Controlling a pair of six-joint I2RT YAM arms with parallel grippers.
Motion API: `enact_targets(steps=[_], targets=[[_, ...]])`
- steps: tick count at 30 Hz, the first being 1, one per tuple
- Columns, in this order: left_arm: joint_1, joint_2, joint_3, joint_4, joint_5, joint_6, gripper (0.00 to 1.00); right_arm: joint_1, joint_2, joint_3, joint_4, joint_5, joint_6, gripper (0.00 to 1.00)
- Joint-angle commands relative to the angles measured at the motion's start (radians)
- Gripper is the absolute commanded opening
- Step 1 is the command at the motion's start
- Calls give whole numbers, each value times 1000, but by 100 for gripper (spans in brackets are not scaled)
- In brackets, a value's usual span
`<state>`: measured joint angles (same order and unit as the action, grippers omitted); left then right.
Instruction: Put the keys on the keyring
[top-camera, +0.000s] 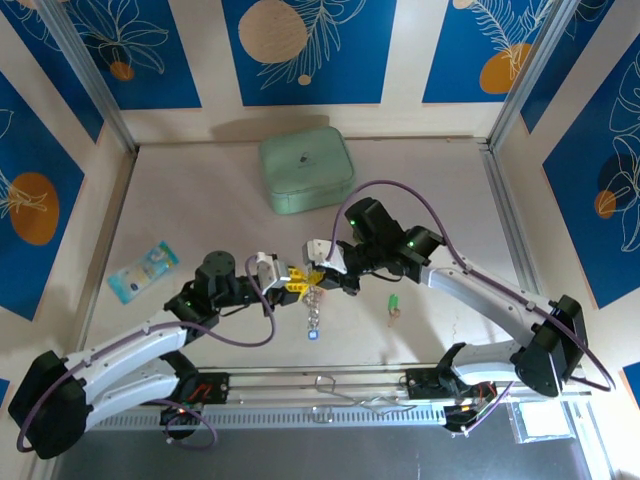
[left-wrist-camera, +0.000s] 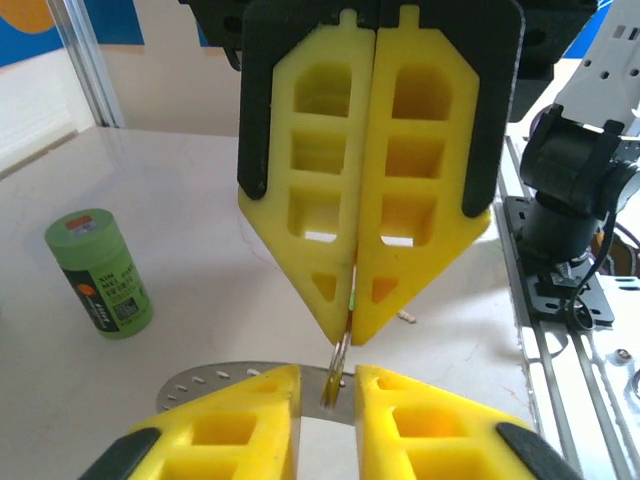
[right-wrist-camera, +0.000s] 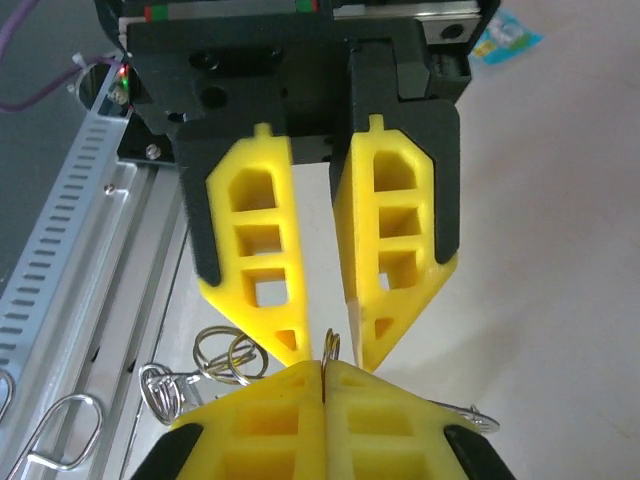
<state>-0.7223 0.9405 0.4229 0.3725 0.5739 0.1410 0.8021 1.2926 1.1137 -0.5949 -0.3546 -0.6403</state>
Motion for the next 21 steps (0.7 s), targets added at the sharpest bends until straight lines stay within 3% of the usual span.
enact_targets(steps=[1, 4, 6, 8, 10, 13, 21], targets=[[2, 11, 37, -3, 44, 24, 15, 22, 22, 53, -75, -5, -40, 0], [1, 13, 42, -12, 59, 31, 2, 22, 30, 63, -77, -12, -34, 0], [1, 7, 40, -18, 64, 38, 0, 1, 6, 36, -27, -41, -2, 2], [2, -5, 30, -4, 61, 34, 0, -43, -49, -36, 74, -106, 55, 27], [1, -16, 6, 55, 63, 14, 0, -91, -107, -125, 190, -195, 119, 37], [1, -23, -42, 188, 72, -30, 0, -119, -170, -236, 332, -270, 189, 40], [1, -10, -82, 331, 113, -79, 0, -112, -189, -333, 476, -267, 251, 39]])
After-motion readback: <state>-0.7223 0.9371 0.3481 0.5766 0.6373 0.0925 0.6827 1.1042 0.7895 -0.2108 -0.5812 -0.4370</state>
